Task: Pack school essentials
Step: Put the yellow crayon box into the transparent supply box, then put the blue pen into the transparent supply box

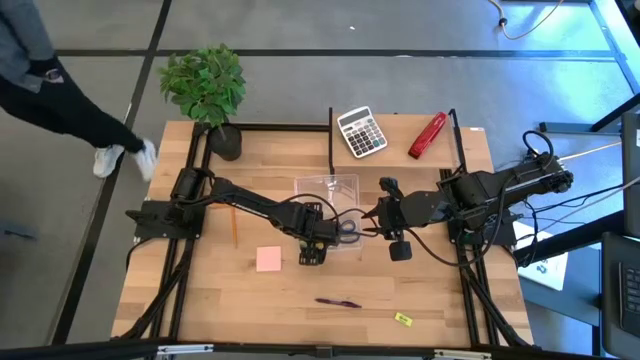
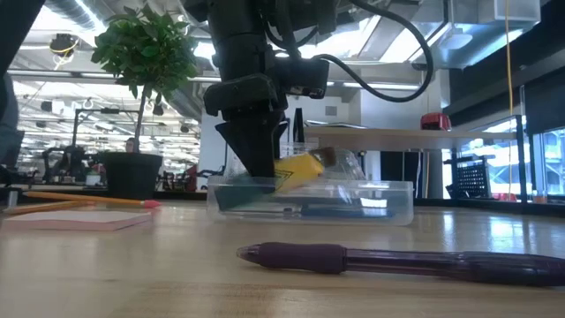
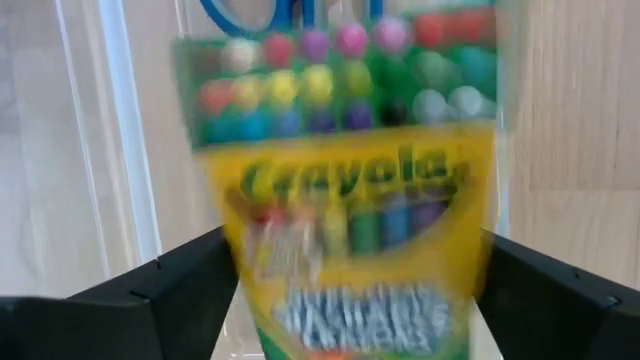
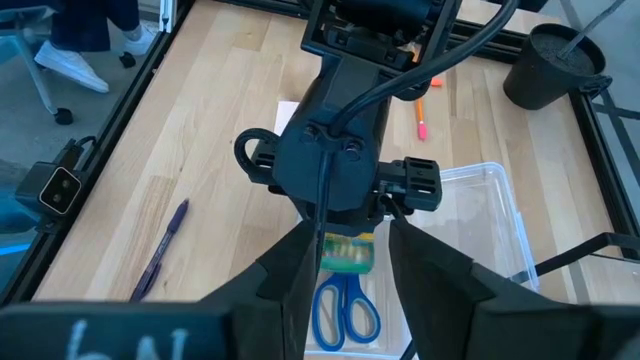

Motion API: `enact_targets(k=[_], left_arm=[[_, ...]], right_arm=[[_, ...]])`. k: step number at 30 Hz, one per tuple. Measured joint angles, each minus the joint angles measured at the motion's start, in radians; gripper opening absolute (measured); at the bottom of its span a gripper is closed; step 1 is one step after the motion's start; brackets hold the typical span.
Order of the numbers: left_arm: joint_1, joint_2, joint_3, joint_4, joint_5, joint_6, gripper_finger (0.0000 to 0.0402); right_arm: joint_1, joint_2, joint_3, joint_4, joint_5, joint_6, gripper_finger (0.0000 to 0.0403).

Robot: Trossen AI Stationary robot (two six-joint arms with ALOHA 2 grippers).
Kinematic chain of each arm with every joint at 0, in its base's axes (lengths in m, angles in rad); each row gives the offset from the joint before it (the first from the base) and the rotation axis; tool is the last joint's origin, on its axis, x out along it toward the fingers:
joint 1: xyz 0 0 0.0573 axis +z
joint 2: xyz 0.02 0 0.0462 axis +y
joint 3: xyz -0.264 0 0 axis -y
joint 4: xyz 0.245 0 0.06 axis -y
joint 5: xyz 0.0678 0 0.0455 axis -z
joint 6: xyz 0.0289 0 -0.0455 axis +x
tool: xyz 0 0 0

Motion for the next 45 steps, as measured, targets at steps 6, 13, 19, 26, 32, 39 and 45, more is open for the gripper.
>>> enact_targets(k=[6, 13, 19, 26, 32, 39, 45], left_arm=[[0.0, 0.0, 0.0, 0.0, -0.001, 0.0, 0.0378], [0.0, -0.01, 0.0, 0.0, 0.0, -0.006, 0.0391], [-0.018, -0.063, 0.001, 0.001, -0.051, -0.009, 0.0392], [-0.064, -0.15, 0.001, -0.066, -0.094, -0.081, 0.0392], [-0.152, -0.199, 0.001, -0.186, -0.105, -0.238, 0.0392], [-0.292, -0.218, 0.001, -0.295, -0.116, -0.433, 0.0392], [-0.405, -0.219, 0.001, -0.34, -0.117, -0.582, 0.0392]], right_arm=[[0.0, 0.0, 0.0, 0.0, 0.0, -0.001, 0.0133], [0.0, 0.0, 0.0, 0.0, 0.0, 0.0, 0.0133], [0.0, 0.0, 0.0, 0.004, 0.0, 0.0, 0.0133], [0.0, 0.0, 0.0, 0.007, 0.0, -0.001, 0.0133], [0.0, 0.0, 0.0, 0.014, 0.0, -0.001, 0.0133], [0.0, 0.0, 0.0, 0.017, 0.0, 0.0, 0.0133], [0.0, 0.0, 0.0, 0.018, 0.0, 0.0, 0.0133]])
